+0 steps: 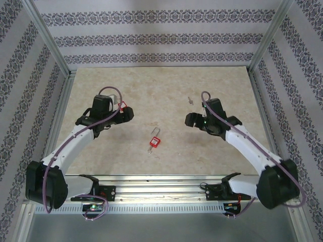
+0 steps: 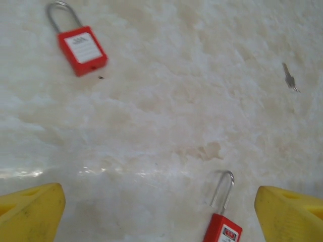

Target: Unlock with the key

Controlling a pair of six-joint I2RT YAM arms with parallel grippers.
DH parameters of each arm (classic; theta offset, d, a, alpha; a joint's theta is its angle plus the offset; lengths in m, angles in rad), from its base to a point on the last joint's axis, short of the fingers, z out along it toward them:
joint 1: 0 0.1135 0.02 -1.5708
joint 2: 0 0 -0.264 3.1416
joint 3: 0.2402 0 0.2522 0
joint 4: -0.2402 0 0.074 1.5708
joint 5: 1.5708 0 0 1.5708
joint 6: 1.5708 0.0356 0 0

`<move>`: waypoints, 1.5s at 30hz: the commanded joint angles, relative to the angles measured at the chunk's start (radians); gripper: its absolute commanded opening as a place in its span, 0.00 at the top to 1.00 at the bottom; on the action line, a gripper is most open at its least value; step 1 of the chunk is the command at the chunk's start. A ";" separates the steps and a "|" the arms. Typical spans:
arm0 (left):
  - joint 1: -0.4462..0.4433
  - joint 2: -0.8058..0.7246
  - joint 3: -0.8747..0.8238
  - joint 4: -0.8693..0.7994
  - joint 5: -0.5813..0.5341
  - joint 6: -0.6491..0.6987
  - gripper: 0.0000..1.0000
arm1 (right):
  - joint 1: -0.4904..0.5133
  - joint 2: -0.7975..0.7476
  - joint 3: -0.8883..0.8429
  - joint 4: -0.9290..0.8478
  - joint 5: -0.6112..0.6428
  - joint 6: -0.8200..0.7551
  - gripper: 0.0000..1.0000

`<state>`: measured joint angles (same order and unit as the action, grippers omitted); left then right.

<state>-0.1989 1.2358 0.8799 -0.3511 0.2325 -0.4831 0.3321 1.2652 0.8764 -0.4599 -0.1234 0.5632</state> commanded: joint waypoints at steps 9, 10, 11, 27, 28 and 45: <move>0.060 -0.014 -0.014 0.059 0.073 0.004 0.04 | -0.168 0.511 0.359 0.020 -0.098 0.007 0.40; 0.059 -0.023 -0.019 0.052 0.082 0.008 0.04 | -0.172 0.549 0.390 0.010 -0.114 0.016 0.42; 0.060 -0.039 -0.025 0.043 0.088 0.011 0.04 | -0.174 0.590 0.422 0.007 -0.127 0.027 0.46; 0.060 -0.214 -0.077 -0.043 0.081 0.035 0.02 | -0.180 0.855 0.719 -0.131 -0.078 0.072 0.58; 0.059 -0.214 -0.078 -0.043 0.082 0.035 0.02 | -0.179 0.863 0.726 -0.138 -0.078 0.073 0.58; 0.060 -0.222 -0.082 -0.046 0.064 0.052 0.02 | -0.169 0.948 0.796 -0.159 -0.065 0.107 0.56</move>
<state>-0.1417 1.0367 0.8108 -0.3744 0.3061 -0.4583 0.1593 2.1864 1.6417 -0.5884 -0.2142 0.6540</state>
